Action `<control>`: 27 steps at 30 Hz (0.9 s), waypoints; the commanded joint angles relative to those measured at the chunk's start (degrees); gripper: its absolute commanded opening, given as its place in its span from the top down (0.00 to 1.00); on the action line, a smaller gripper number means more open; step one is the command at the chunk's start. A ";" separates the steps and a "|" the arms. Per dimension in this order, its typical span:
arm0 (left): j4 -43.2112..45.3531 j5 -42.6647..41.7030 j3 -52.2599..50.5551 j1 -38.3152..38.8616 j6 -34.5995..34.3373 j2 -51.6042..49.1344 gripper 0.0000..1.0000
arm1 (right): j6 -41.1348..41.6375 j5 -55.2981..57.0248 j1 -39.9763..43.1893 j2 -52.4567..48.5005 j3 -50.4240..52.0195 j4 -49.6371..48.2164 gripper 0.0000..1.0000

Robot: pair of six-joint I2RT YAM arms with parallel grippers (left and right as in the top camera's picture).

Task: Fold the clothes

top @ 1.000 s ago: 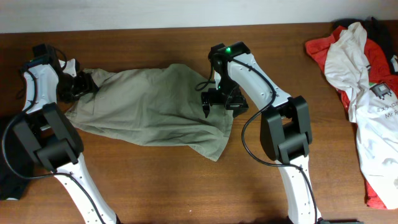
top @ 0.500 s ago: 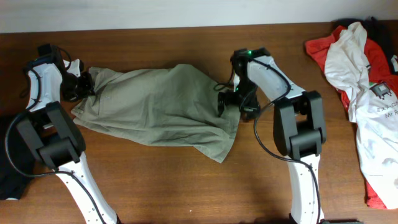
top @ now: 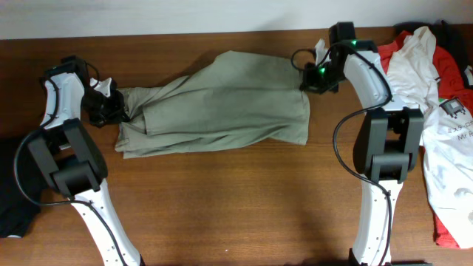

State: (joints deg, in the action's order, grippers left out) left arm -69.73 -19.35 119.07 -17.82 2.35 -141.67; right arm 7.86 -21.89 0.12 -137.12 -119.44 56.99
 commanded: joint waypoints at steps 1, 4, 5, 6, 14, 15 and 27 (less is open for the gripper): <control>-1.55 3.63 -0.83 0.24 0.31 -3.10 1.00 | -2.10 6.03 1.99 0.13 -4.76 1.40 0.01; -1.42 3.67 -0.83 1.70 0.31 -3.10 1.00 | -2.12 5.88 1.90 1.09 -8.04 10.01 0.01; -1.05 3.65 -0.83 1.92 0.31 -3.10 1.00 | -3.13 3.54 1.77 1.84 -9.70 14.71 0.01; -0.85 3.65 -0.83 1.92 0.28 -3.10 1.00 | -4.94 -0.94 1.29 2.14 -9.90 17.79 0.01; -1.68 -5.70 1.18 1.42 0.31 -3.06 0.33 | -5.49 -3.65 -1.77 2.05 4.61 14.62 0.01; -2.38 -8.87 2.71 1.09 0.33 -3.06 0.23 | -5.49 -3.69 -1.77 2.05 6.88 12.66 0.01; -5.38 -12.76 3.43 -1.27 0.33 -3.08 0.32 | -2.01 -10.71 0.09 1.64 19.21 -4.48 0.01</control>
State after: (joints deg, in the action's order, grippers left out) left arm -74.78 -30.96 122.06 -18.74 2.37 -143.17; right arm 3.33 -34.17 -0.54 -133.40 -104.27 53.39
